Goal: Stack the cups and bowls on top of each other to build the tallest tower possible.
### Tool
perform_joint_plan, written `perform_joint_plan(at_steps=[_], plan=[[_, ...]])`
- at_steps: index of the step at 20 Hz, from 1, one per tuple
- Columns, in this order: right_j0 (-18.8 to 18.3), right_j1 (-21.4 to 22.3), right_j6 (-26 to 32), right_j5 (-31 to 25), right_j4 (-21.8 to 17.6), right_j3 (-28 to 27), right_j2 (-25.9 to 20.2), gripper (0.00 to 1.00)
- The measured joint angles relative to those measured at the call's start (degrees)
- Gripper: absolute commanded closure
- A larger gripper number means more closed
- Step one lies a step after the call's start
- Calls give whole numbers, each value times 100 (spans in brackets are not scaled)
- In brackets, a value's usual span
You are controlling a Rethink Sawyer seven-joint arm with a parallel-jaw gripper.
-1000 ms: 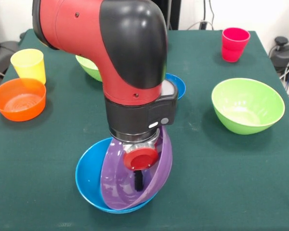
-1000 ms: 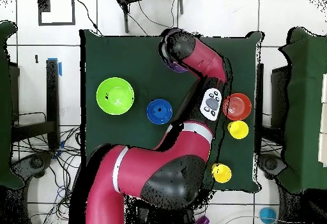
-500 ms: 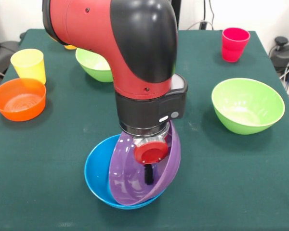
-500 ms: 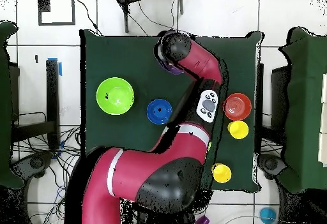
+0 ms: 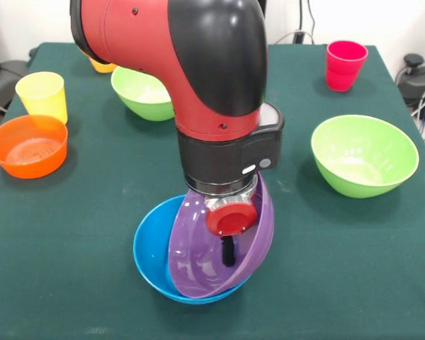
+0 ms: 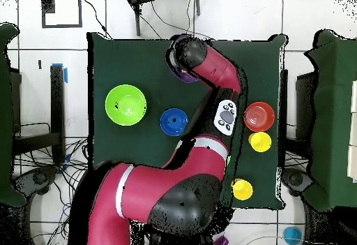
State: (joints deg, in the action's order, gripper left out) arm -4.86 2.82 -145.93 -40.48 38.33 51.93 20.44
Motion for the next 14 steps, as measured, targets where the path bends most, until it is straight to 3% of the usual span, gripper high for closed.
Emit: perform_joint_plan(at_steps=[14], plan=[[-1,172,0,0,0,287,-130,0]])
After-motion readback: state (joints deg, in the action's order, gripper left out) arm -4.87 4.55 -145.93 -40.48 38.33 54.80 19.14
